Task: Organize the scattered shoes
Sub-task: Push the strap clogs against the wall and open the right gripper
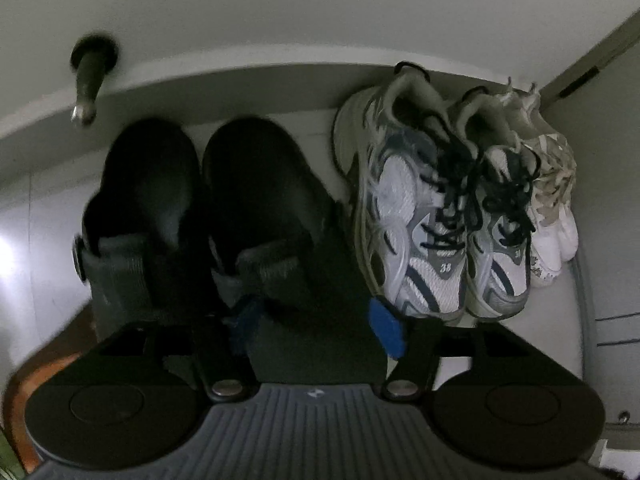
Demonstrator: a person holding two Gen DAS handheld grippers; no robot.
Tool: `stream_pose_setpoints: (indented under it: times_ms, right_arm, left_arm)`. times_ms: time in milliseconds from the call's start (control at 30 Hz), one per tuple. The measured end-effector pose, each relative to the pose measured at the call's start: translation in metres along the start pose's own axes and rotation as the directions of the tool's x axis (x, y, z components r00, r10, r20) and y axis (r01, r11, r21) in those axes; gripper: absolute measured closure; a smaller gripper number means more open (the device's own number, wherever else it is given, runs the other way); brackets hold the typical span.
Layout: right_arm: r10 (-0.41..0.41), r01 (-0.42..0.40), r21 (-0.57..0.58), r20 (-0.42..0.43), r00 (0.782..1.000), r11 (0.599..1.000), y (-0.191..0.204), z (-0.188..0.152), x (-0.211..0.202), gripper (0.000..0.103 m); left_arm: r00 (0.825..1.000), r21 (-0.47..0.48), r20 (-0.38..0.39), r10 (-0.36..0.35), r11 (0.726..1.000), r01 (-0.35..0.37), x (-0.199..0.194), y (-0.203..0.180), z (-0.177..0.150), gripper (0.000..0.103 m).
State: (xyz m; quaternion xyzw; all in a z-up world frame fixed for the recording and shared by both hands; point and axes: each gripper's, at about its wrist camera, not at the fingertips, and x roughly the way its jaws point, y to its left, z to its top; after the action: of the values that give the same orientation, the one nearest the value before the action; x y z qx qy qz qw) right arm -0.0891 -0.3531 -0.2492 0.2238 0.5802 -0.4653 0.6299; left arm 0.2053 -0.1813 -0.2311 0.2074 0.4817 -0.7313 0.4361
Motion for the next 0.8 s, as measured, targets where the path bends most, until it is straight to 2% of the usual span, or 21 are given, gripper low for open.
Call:
stream_pose_setpoints:
  times_ms: [200,367,467,633,733,800]
  right_arm:
    - [0.024,-0.024,-0.005,0.004,1.000,1.000,0.006,-0.011,0.029,0.016]
    - [0.020,-0.020,-0.001,0.029,0.999,1.000,0.013,-0.010,0.041,0.019]
    - [0.020,-0.020,-0.004,0.038,0.999,1.000,0.014,-0.007,0.040,0.025]
    - [0.048,-0.060,0.134,0.093,0.995,0.989,0.004,0.017,0.033,0.032]
    - [0.031,-0.034,0.036,0.077,0.997,0.999,0.013,0.027,0.035,0.032]
    - [0.043,-0.045,0.015,0.087,0.995,0.999,0.012,0.025,0.036,0.031]
  left_arm:
    - [1.000,-0.005,-0.003,0.004,1.000,-0.004,0.002,0.001,0.000,0.000]
    - [1.000,-0.004,-0.008,0.015,1.000,-0.015,0.004,0.001,0.000,0.000]
    - [1.000,-0.007,-0.008,0.020,1.000,-0.020,0.005,0.001,0.000,0.000]
    - [1.000,-0.002,-0.017,0.023,1.000,-0.023,0.007,0.001,0.000,0.000]
    - [0.999,0.008,-0.023,0.025,1.000,-0.025,0.008,-0.001,0.000,0.000]
    - [0.999,0.010,-0.021,0.025,1.000,-0.025,0.008,-0.001,0.000,0.000]
